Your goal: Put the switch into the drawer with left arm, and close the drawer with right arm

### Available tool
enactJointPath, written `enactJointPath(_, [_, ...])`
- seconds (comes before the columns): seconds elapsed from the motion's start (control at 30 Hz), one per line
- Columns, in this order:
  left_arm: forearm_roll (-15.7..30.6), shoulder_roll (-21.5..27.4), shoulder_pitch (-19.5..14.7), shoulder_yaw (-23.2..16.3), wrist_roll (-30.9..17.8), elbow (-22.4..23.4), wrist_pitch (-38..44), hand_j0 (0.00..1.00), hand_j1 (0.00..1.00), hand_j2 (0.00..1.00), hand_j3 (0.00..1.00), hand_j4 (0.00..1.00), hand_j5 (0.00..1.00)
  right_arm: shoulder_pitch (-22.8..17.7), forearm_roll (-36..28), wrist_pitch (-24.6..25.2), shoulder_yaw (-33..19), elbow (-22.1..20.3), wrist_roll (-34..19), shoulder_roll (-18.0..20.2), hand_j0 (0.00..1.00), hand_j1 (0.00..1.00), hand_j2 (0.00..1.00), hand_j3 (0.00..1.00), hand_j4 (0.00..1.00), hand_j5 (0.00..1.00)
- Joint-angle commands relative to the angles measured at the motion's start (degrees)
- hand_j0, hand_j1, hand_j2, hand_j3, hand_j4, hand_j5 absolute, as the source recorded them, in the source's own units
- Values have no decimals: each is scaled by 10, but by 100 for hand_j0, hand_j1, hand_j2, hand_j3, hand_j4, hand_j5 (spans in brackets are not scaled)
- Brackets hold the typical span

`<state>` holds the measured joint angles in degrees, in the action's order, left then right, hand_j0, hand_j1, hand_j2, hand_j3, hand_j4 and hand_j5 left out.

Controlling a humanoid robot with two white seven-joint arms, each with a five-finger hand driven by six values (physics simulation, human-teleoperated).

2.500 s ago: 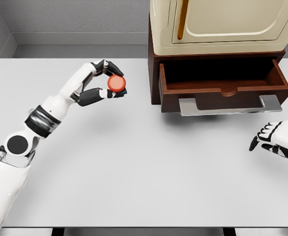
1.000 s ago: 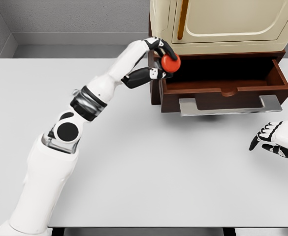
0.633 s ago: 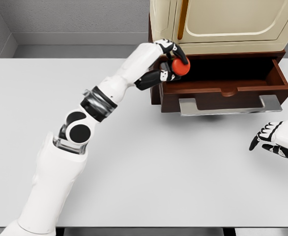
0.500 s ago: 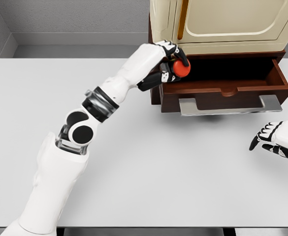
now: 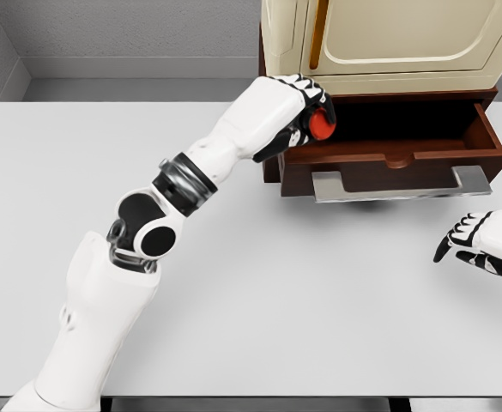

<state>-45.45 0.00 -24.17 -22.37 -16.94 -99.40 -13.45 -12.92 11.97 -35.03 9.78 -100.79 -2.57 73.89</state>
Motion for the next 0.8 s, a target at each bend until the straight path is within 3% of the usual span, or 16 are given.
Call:
enactJointPath(0.0, [-21,0,-1,-6,1,2,1,38,38,38,38,38,38,0,-4,0,0,0,0,1,51,51,51,51,51,51])
enactJointPath(0.3, [-56,0,-19,-37,1,15,21,37,37,37,37,37,37,0,-4,0,0,0,0,0,51,51,51,51,51,51])
enactJointPath(0.67, [-60,0,-42,-54,1,29,26,37,37,37,37,37,37,0,-4,0,0,0,0,-1,51,51,51,51,51,51])
enactJointPath(0.73, [-60,0,-45,-55,1,29,26,41,41,41,41,41,41,0,-4,0,0,-1,1,-1,51,51,51,51,51,51])
enactJointPath(0.77, [-60,0,-46,-56,1,29,26,49,49,49,49,49,49,0,-4,0,0,-1,1,-1,51,51,51,51,51,51])
